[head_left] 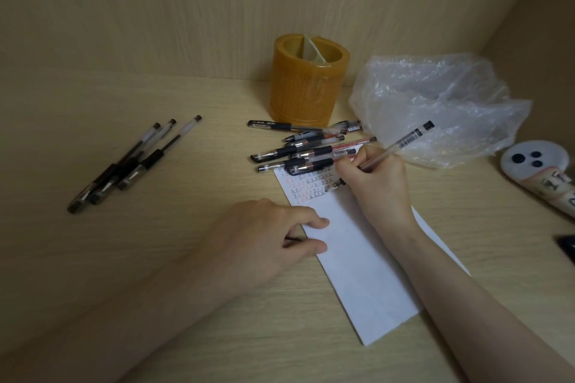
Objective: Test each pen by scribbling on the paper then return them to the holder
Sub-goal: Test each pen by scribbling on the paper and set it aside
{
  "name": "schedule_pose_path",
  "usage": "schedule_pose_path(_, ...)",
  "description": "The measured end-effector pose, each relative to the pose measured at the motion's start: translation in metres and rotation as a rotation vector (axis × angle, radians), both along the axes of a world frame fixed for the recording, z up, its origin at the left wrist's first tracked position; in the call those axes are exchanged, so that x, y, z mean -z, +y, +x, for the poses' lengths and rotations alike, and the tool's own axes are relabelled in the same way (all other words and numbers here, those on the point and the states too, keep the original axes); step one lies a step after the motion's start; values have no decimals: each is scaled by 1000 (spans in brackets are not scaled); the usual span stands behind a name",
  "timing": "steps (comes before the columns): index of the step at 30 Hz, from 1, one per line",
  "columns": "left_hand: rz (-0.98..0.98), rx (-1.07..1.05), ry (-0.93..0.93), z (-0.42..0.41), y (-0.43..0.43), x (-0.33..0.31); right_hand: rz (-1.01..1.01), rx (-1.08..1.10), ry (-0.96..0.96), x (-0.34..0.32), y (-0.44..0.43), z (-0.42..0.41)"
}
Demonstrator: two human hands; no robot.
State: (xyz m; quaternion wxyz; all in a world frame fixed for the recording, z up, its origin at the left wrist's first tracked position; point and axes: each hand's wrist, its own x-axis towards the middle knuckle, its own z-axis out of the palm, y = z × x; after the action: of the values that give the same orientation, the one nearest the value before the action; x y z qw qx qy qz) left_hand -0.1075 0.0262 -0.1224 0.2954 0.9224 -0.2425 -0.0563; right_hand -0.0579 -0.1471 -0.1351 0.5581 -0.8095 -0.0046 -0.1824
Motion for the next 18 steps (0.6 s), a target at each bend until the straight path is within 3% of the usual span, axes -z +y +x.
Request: schedule_pose_path(18,29,21,11,-1,-2,-3,15,8,-11,0,0,0)
